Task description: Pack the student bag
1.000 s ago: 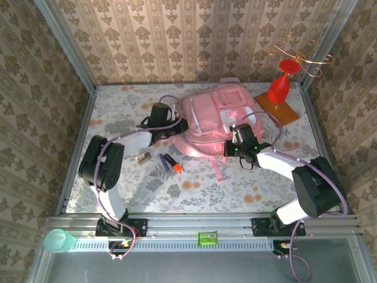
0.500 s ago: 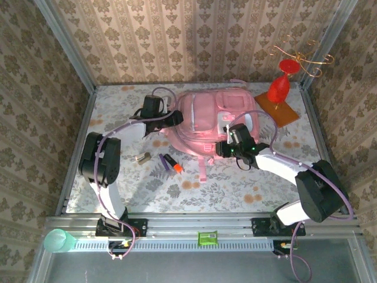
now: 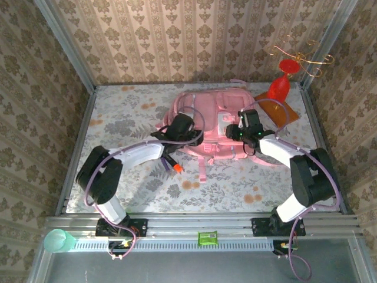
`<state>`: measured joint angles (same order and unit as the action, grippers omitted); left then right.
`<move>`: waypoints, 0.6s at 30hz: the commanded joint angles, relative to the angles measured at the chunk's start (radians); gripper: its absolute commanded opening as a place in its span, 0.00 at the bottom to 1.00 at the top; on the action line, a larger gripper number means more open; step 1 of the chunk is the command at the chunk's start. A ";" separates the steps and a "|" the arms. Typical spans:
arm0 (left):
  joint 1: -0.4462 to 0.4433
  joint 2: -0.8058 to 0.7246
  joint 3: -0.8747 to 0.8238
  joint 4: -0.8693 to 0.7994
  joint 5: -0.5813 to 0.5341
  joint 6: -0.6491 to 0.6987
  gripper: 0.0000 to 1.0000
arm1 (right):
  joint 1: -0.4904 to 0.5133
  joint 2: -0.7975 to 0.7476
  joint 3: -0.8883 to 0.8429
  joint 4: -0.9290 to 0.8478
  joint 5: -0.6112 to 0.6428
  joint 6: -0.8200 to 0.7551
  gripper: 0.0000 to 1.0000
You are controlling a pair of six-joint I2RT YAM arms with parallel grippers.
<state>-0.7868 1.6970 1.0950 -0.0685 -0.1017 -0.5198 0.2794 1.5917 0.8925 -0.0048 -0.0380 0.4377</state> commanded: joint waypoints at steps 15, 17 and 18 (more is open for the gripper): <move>-0.116 0.233 0.205 -0.055 -0.513 0.056 0.80 | -0.018 0.047 -0.043 0.077 -0.069 0.024 0.45; -0.116 0.227 0.197 -0.030 -0.543 0.068 0.77 | -0.022 0.051 -0.046 0.071 -0.065 0.017 0.45; -0.115 0.221 0.195 -0.017 -0.552 0.077 0.75 | -0.024 0.053 -0.046 0.065 -0.060 0.014 0.45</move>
<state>-0.9047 1.9217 1.2705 -0.1238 -0.5362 -0.4835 0.2626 1.6154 0.8722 0.0811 -0.0864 0.4671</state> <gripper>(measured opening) 0.760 0.450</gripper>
